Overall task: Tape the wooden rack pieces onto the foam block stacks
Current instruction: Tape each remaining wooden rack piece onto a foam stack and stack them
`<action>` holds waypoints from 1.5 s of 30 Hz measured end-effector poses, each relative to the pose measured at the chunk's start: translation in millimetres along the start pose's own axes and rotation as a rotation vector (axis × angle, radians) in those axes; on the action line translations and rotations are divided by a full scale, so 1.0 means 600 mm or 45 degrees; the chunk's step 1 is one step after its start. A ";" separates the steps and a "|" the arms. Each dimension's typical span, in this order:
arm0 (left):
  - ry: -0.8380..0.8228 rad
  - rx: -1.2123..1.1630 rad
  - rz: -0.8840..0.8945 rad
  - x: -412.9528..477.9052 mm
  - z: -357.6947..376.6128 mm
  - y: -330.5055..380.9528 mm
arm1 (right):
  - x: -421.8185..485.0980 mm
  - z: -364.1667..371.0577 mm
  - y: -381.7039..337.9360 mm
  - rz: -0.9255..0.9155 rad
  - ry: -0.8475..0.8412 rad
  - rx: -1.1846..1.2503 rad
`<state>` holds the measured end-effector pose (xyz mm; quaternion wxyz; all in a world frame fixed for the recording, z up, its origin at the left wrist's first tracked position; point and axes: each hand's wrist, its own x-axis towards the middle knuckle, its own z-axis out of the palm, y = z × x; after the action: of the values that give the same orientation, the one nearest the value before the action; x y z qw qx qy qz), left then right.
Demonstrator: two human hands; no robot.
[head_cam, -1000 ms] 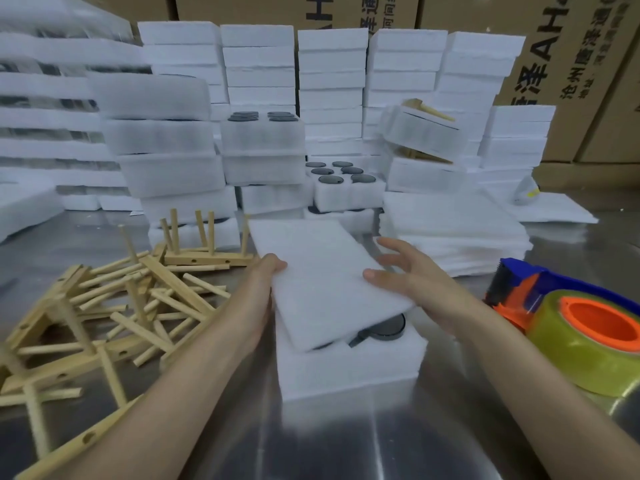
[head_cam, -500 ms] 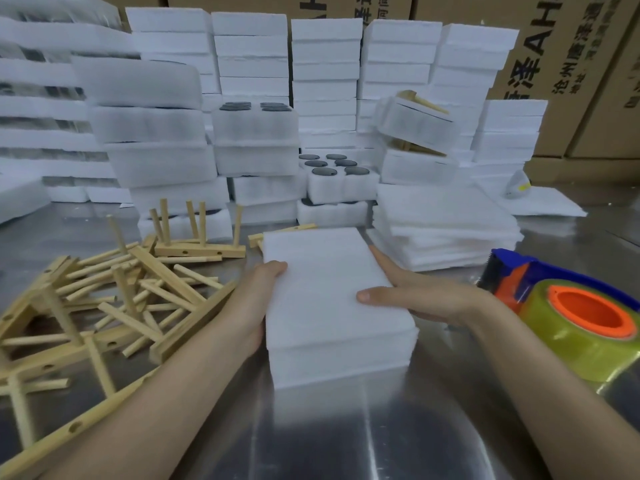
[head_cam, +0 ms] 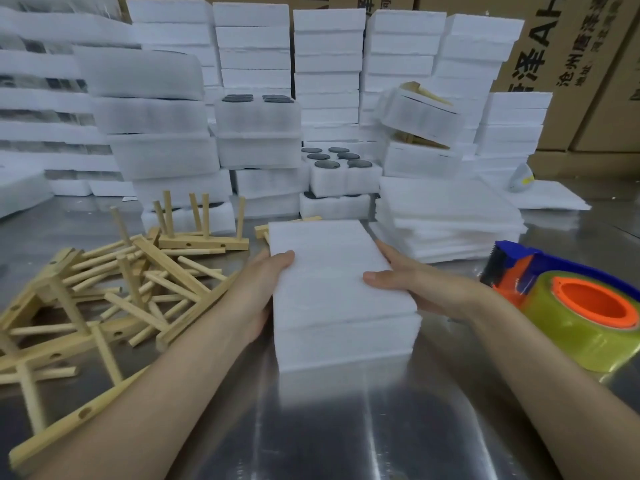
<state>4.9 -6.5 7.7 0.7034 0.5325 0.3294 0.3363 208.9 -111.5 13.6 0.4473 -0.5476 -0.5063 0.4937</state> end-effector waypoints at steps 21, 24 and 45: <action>-0.185 0.798 1.004 -0.005 -0.023 0.027 | 0.014 -0.018 -0.013 -0.826 0.728 -0.656; -0.045 0.726 0.732 0.011 -0.031 0.011 | 0.019 -0.021 0.007 -0.506 0.619 -0.625; 0.010 0.022 0.198 0.012 0.005 -0.017 | 0.035 0.007 0.023 -0.020 0.391 -0.050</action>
<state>12.3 -4.1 -2.0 0.6692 0.5613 0.2928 0.3892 206.1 -91.7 -2.5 0.5124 -0.6214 -0.4459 0.3905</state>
